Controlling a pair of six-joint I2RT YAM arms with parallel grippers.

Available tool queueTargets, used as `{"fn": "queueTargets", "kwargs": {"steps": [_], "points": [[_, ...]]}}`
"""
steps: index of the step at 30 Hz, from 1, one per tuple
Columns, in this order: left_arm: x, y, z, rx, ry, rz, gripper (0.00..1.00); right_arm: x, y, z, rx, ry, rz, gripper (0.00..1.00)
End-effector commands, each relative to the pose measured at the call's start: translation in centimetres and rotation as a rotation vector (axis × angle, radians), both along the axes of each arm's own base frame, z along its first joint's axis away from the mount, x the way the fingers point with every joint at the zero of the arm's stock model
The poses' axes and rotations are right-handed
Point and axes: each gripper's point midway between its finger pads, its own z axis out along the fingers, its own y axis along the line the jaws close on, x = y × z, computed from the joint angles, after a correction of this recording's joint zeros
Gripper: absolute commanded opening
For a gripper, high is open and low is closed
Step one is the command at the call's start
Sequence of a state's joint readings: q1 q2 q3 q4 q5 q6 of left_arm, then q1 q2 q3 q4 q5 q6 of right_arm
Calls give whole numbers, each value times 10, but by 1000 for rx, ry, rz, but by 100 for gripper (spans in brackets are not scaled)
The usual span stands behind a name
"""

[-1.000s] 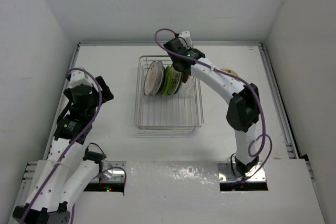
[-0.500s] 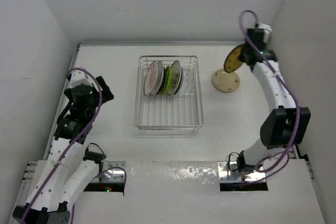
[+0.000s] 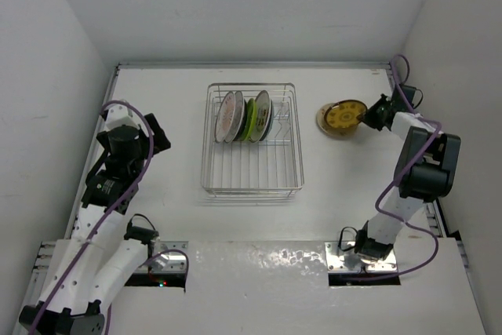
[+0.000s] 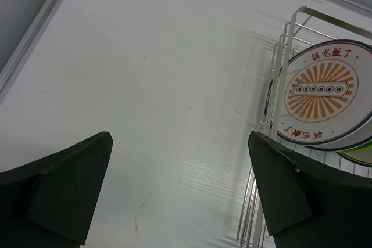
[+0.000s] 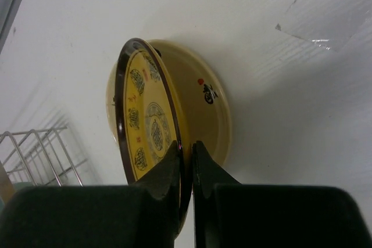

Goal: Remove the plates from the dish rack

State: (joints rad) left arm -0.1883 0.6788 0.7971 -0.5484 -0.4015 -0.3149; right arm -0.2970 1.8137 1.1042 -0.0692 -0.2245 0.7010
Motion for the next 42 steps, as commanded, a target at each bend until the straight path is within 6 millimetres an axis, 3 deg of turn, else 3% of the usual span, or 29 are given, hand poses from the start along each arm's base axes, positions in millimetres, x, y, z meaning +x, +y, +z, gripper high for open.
{"fn": "queueTargets", "kwargs": {"steps": [1, 4, 5, 8, 9, 10, 11, 12, 13, 17, 19, 22, 23, 24, 25, 26, 28, 31, 34, 35, 42], "points": [[6, 1, 15, 1, -51, -2, 100, 22, 11, 19, 76, -155, 41, 8], [7, 0, 14, 1, -48, -5, 100, 17, 15, 7, 82, -130, 55, 22], [7, 0, 13, 1, -46, -5, 100, 15, 15, 6, 80, -124, 57, 38], [7, 1, 13, 2, -46, -2, 100, 12, 19, 5, 42, -76, 85, 69], [7, 1, 13, 2, -46, -2, 100, 1, 29, -4, 9, -1, 125, 86], [7, 1, 13, 2, -45, -2, 100, 6, 28, 3, -35, 12, 132, 92], [7, 1, 14, 3, -46, -1, 100, 5, 31, -2, -105, 65, 131, 96], [7, 1, 14, 3, -45, -1, 100, -8, 34, -10, -131, 146, 152, 99], [7, 1, 13, 4, -45, 1, 100, -4, 32, -5, -158, 159, 140, 99], [6, 1, 13, 3, -43, -1, 100, -19, 22, 2, -294, 257, 56, 99], [7, 1, 12, 2, -42, -4, 100, -17, 28, 25, -364, 224, 71, 99], [7, 0, 13, 2, -42, -4, 100, -5, 77, 72, -488, 97, 206, 99], [7, 1, 13, 3, -42, -2, 100, -5, 111, 85, -522, 49, 299, 99], [7, 1, 13, 4, -40, -1, 100, -3, 125, 103, -559, 10, 316, 99], [6, 2, 13, 4, -44, 4, 100, -6, 137, 117, -591, -20, 334, 99], [6, 2, 13, 5, -43, 7, 100, -13, 168, 127, -625, -51, 400, 99], [5, 3, 15, 4, -49, 12, 100, -22, 206, 145, -657, -113, 456, 99], [6, 3, 14, 4, -46, 9, 100, -29, 251, 154, -608, -202, 508, 89], [6, 2, 12, 4, -40, 7, 100, -34, 272, 147, -544, -239, 549, 77], [6, 2, 12, 4, -40, 6, 100, -33, 277, 146, -516, -261, 540, 71], [8, -1, 13, -1, -41, -11, 100, -31, 290, 147, -442, -313, 535, 58]]}}
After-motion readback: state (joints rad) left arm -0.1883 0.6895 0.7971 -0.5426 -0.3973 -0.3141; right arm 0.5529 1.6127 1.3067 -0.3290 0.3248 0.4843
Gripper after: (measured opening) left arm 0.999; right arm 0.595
